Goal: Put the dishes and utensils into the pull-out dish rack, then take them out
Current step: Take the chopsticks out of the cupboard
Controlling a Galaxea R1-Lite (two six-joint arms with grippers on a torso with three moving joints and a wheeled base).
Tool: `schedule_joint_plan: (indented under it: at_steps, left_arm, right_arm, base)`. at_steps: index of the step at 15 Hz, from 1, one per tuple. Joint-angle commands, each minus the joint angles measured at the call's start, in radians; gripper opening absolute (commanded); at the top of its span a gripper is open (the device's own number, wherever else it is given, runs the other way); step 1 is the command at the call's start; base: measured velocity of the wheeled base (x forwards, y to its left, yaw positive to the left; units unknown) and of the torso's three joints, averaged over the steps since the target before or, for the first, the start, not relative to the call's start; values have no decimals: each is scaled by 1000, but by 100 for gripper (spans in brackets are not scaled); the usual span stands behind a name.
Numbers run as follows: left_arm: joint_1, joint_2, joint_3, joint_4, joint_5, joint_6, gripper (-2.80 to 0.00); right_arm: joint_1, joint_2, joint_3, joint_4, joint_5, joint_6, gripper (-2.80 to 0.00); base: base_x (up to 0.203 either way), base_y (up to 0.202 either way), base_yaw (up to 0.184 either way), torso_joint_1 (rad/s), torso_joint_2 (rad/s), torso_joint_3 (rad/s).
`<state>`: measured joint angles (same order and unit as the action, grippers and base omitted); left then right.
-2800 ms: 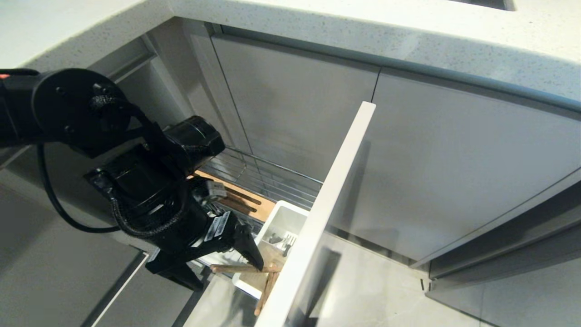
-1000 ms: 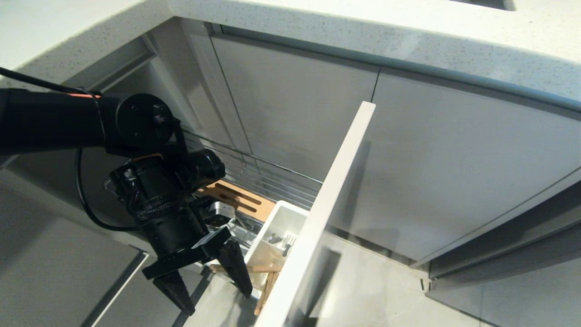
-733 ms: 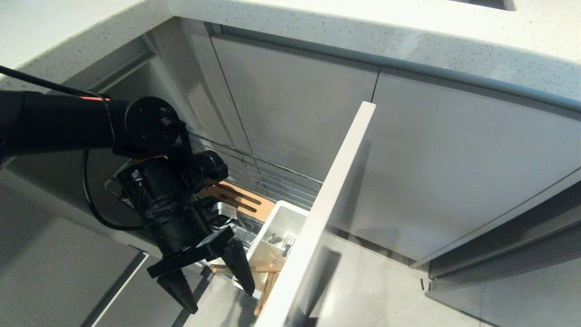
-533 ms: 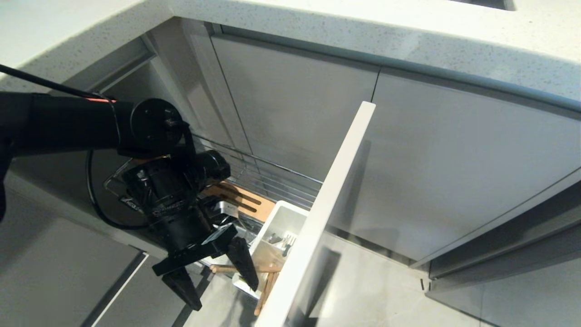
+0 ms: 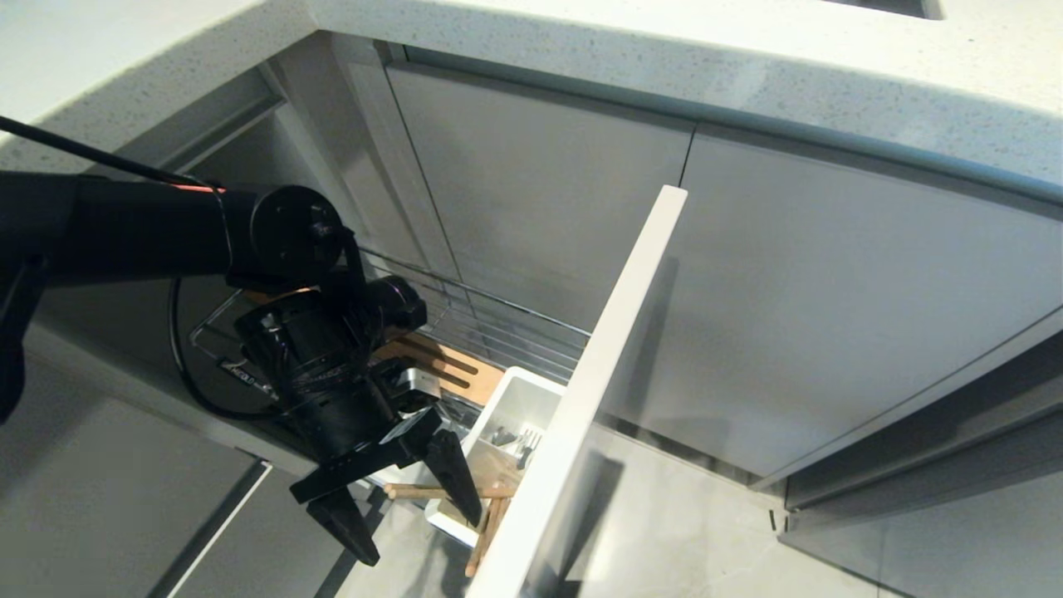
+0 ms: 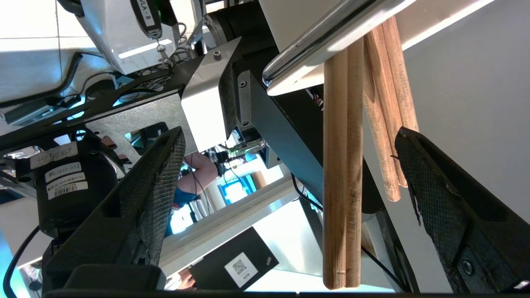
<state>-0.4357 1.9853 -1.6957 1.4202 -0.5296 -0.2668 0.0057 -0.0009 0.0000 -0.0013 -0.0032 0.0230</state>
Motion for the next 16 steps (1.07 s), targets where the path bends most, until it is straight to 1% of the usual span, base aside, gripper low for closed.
schedule_joint_plan:
  at_steps: [1, 7, 8, 10, 16]
  left_arm:
    - [-1, 0, -1, 6, -3, -3, 0]
    - [-3, -6, -2, 8, -3, -3, 0]
    - [-3, -6, -1, 8, -3, -3, -280]
    - [-3, -5, -6, 6, -2, -16, -280]
    - [-9, -11, -10, 6, -6, -20, -280]
  right_arm:
    - [0, 1, 2, 0, 0, 0, -280]
    - [0, 1, 2, 0, 0, 0, -280]
    - [0, 1, 2, 0, 0, 0, -280]
    - [0, 1, 2, 0, 0, 0, -280]
    - [0, 1, 2, 0, 0, 0, -280]
  base:
    - [0, 0, 0, 0, 0, 0]
    - [0, 0, 0, 0, 0, 0]
    - [0, 0, 0, 0, 0, 0]
    - [0, 0, 0, 0, 0, 0]
    - [0, 0, 0, 0, 0, 0]
